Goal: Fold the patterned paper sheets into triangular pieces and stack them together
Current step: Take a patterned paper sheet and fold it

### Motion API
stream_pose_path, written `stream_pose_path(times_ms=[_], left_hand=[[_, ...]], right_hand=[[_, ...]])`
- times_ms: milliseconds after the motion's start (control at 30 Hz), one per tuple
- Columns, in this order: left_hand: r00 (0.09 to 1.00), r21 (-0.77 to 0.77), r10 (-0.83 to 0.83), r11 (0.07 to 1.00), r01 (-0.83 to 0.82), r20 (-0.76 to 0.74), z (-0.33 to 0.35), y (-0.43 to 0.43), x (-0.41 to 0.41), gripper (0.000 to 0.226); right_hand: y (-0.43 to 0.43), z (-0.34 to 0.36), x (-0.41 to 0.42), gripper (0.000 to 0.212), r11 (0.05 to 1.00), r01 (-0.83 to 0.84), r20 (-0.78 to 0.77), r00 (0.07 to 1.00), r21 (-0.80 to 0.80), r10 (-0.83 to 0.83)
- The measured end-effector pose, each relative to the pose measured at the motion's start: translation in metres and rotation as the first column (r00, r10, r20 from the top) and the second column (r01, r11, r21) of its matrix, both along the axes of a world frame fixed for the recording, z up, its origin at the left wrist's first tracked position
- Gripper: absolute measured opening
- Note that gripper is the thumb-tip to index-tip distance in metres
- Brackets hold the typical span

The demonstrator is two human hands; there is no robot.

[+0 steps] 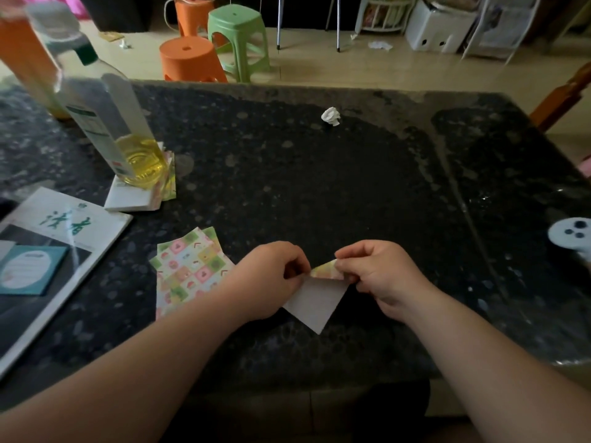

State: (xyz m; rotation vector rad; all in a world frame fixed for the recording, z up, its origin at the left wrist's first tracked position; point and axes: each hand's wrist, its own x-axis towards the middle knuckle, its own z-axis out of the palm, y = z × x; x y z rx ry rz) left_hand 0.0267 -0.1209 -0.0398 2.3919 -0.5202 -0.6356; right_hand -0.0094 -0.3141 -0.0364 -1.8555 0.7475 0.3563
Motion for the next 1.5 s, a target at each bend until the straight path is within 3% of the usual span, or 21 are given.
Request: stream_pose_path(times_ms=[133,300,433,633,700,800,900,1000,1133,1200,1300,1433,1500], left_hand=[[0.991,0.074,-0.13,0.989,0.128,0.023,-0.003,0.002,-0.004,0.02],[0.988,0.087,-0.138,0.988,0.132,0.075,-0.007,0.001,-0.006,0.014],[0.972,0.147,-0.182,0.976,0.16,0.151,-0.006,-0.001,-0.007,0.015],[0.945,0.215,-0.275,0.948,0.236,0.176,-0.007,-0.007,-0.015,0.025],[0.971,0.16,-0.191,0.973,0.167,0.143,-0.008,-0.008,-0.019,0.017],[0.995,0.0,0.089,0.996,-0.089,0.045,-0.003,-0.012,-0.022,0.012],[0.964,-0.059,0.224,0.97,-0.234,-0.144,0.001,-0.017,-0.018,0.025],[0.933,-0.122,0.172,0.968,-0.22,-0.315,0.009,-0.013,-0.014,0.054],[0.992,-0.075,-0.039,0.997,0.031,-0.12,0.011,-0.001,-0.011,0.086],[0.988,-0.078,-0.075,0.995,0.065,-0.134,0.013,0.001,-0.011,0.09],[0.974,-0.1,0.006,0.995,-0.03,-0.228,0.011,0.002,-0.01,0.079],[0.816,-0.311,0.134,0.88,-0.358,-0.562,0.004,0.0,-0.011,0.028],[0.782,-0.311,0.194,0.841,-0.443,-0.592,0.006,-0.002,-0.012,0.013]], right_hand=[[0.003,0.004,0.0,0.023,0.993,-0.107,0.002,0.994,-0.044,0.107],[0.001,0.007,0.0,0.015,0.964,-0.234,-0.053,0.972,-0.128,0.229],[-0.001,0.01,-0.001,0.009,0.96,-0.245,-0.066,0.969,-0.135,0.238],[0.0,0.005,-0.001,0.025,0.975,-0.197,-0.053,0.98,-0.104,0.192],[-0.001,0.003,-0.002,0.029,0.974,-0.198,0.001,0.98,-0.107,0.199],[-0.002,0.006,-0.002,0.031,0.964,-0.239,0.102,0.963,-0.115,0.25],[-0.001,0.01,-0.002,0.034,0.942,-0.315,0.166,0.929,-0.113,0.33],[0.001,0.013,-0.003,0.036,0.903,-0.401,0.161,0.892,-0.151,0.423],[0.005,0.013,-0.006,0.038,0.855,-0.48,0.152,0.846,-0.198,0.511],[0.005,0.014,-0.006,0.04,0.845,-0.495,0.152,0.837,-0.2,0.526],[0.005,0.017,-0.007,0.042,0.836,-0.527,0.178,0.817,-0.153,0.548],[0.008,0.021,-0.01,0.035,0.803,-0.561,0.244,0.766,-0.201,0.595],[0.007,0.022,-0.01,0.032,0.763,-0.623,0.223,0.729,-0.176,0.647]])
